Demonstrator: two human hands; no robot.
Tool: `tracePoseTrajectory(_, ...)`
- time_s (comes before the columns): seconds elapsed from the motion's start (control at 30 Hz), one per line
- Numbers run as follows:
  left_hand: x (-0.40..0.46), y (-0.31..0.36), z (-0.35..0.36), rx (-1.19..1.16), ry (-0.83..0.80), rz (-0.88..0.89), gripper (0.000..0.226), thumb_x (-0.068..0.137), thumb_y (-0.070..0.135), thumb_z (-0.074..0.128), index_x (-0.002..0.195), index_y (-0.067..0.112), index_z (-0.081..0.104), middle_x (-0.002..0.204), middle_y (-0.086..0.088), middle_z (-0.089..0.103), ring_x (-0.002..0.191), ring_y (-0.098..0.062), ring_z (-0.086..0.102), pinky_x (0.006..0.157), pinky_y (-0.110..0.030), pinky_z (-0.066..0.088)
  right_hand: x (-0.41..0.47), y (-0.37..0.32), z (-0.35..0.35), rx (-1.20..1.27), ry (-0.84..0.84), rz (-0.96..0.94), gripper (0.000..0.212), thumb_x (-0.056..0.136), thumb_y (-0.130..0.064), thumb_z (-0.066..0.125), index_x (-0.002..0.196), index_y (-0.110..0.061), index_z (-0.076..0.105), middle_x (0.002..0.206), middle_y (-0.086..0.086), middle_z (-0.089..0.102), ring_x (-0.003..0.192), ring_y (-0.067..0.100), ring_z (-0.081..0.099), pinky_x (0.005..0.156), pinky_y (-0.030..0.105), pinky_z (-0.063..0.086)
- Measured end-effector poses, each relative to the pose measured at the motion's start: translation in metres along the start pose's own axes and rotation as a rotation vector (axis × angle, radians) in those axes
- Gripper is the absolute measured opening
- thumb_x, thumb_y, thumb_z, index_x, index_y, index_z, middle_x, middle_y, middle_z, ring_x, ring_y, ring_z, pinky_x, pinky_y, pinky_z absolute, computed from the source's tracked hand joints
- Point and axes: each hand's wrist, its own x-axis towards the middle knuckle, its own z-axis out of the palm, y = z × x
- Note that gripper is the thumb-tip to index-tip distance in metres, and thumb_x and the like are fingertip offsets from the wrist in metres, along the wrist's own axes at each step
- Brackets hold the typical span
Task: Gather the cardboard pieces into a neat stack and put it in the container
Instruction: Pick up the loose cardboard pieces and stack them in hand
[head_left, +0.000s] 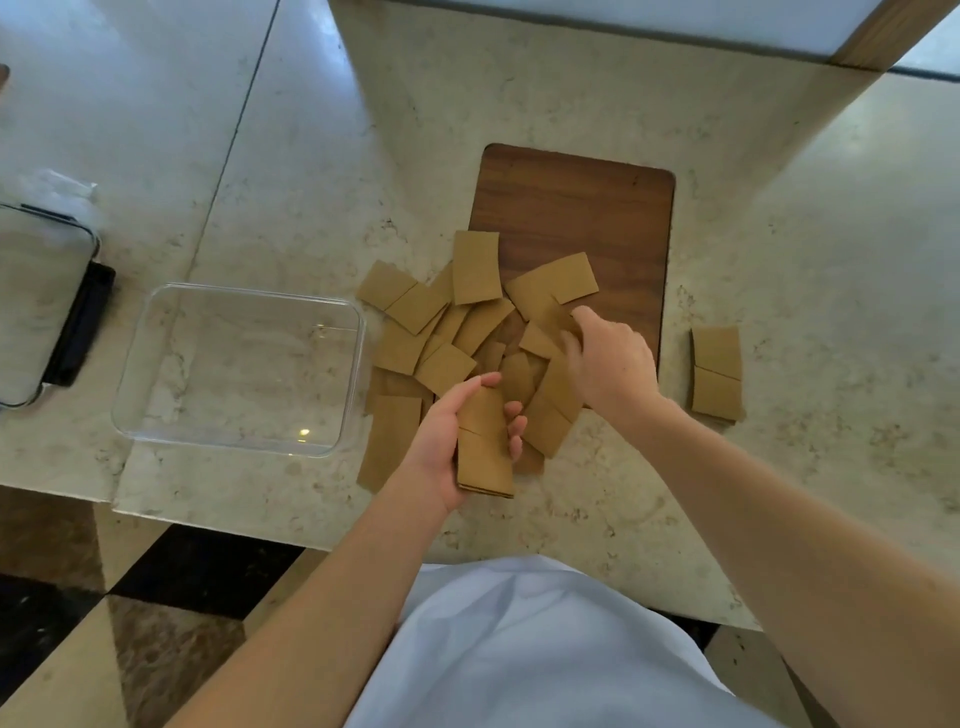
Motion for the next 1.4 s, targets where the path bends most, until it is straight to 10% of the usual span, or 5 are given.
tracePoseTrajectory(0.4,0.021,-0.014,0.036,0.303,0.051,0.182,0.040,0.091,0.061,0.067,0.122,0.036,0.067,0.113,-0.009,0.078,0.095,-0.026,0.079,0.075,-0.044,0.064,-0.073,-0.048,-0.011,0.198,-0.067,0.104,0.009,0.100,-0.024,0.057,0.102,-0.019,0.064,0.098,-0.004,0.053,0.074,0.010,0.056,0.066,0.026,0.051)
tracePoseTrajectory(0.57,0.020,-0.004,0.027,0.202,0.118,0.140,0.017,0.104,0.033,0.059,0.117,0.031,0.071,0.102,-0.014,0.074,0.071,-0.027,0.077,0.058,-0.037,0.060,-0.060,-0.029,-0.010,0.633,-0.370,0.314,0.021,0.097,-0.030,0.055,0.092,-0.024,0.075,0.090,0.001,0.072,0.072,0.007,0.062,0.061,0.023,0.050)
tracePoseTrajectory(0.83,-0.003,0.011,0.002,0.099,-0.037,0.052,0.040,0.090,0.045,0.074,0.120,0.019,0.069,0.095,-0.019,0.073,0.076,-0.030,0.071,0.063,-0.039,0.060,-0.026,0.023,0.014,-0.341,-0.471,-0.396,0.090,0.084,-0.031,0.081,0.156,-0.046,0.027,0.170,0.005,-0.003,0.154,0.037,-0.005,0.119,0.064,0.017)
tracePoseTrajectory(1.17,-0.002,0.000,-0.002,0.076,-0.056,0.059,0.042,0.095,0.059,0.059,0.104,0.021,0.073,0.086,-0.014,0.065,0.065,-0.024,0.061,0.058,-0.034,0.056,-0.026,0.037,-0.013,-0.261,-0.329,-0.518,0.015,0.102,-0.033,0.058,0.108,-0.026,0.069,0.107,-0.006,0.061,0.112,0.023,0.053,0.095,0.039,0.035)
tracePoseTrajectory(1.4,0.010,-0.006,0.007,0.163,-0.036,0.177,0.060,0.085,0.075,0.052,0.114,0.026,0.071,0.087,-0.013,0.065,0.068,-0.025,0.060,0.063,-0.037,0.055,-0.067,0.019,-0.039,0.654,-0.206,0.282,0.021,0.096,-0.044,0.067,0.090,-0.025,0.065,0.078,-0.010,0.070,0.064,0.002,0.065,0.056,0.025,0.052)
